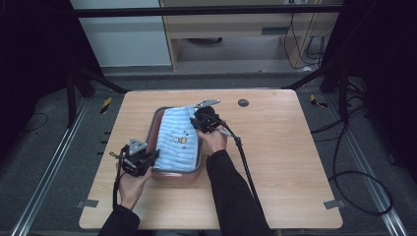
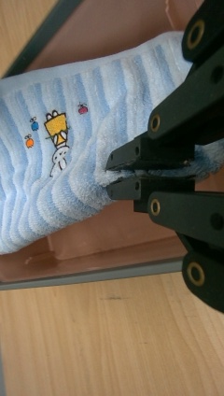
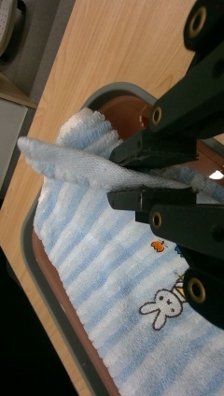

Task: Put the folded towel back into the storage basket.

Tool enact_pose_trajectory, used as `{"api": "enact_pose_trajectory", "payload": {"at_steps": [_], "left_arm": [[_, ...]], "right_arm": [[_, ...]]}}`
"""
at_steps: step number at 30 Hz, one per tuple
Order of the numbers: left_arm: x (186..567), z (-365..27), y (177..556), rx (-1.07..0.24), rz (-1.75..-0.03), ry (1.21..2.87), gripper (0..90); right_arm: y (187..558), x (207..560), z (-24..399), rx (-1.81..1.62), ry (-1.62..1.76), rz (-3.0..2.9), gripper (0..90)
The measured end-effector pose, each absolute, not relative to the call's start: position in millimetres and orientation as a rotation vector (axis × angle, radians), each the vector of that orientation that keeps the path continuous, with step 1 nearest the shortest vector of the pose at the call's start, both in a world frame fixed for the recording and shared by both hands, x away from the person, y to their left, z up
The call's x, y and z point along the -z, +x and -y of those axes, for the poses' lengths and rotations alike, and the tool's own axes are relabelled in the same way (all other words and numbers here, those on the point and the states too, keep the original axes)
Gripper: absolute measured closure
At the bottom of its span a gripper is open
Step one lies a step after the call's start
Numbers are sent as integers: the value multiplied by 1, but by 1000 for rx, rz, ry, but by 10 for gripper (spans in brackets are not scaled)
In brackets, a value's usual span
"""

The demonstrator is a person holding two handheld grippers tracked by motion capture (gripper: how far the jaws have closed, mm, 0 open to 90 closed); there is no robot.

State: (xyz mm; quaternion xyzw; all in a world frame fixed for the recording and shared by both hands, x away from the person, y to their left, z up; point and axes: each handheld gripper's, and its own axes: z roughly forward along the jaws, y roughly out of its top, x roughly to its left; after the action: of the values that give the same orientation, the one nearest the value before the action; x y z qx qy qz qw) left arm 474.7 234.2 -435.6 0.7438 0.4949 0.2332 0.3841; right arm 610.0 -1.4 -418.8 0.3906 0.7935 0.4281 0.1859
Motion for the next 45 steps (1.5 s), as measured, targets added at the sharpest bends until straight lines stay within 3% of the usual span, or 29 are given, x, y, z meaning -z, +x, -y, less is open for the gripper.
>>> {"api": "enact_pose_trajectory", "payload": {"at_steps": [7, 12, 16, 25, 36, 45], "left_arm": [[428, -240, 474, -611, -1251, 1847, 704], [420, -240, 466, -573, -1249, 1785, 671], [412, -246, 464, -640, -1198, 1773, 639], [400, -257, 457, -667, -1133, 1742, 500], [401, -270, 454, -644, -1117, 1755, 329], [405, -286, 450, -677, -1141, 1752, 276]], "right_arm": [[606, 418, 3, -1164, 1052, -2238, 631], [600, 408, 12, -1194, 1046, -2190, 579], [594, 397, 25, -1234, 1058, -2125, 512], [572, 388, 65, -1282, 1086, -2046, 287], [547, 398, 128, -1285, 1163, -1981, 222], [522, 412, 177, -1266, 1212, -1937, 194]]}}
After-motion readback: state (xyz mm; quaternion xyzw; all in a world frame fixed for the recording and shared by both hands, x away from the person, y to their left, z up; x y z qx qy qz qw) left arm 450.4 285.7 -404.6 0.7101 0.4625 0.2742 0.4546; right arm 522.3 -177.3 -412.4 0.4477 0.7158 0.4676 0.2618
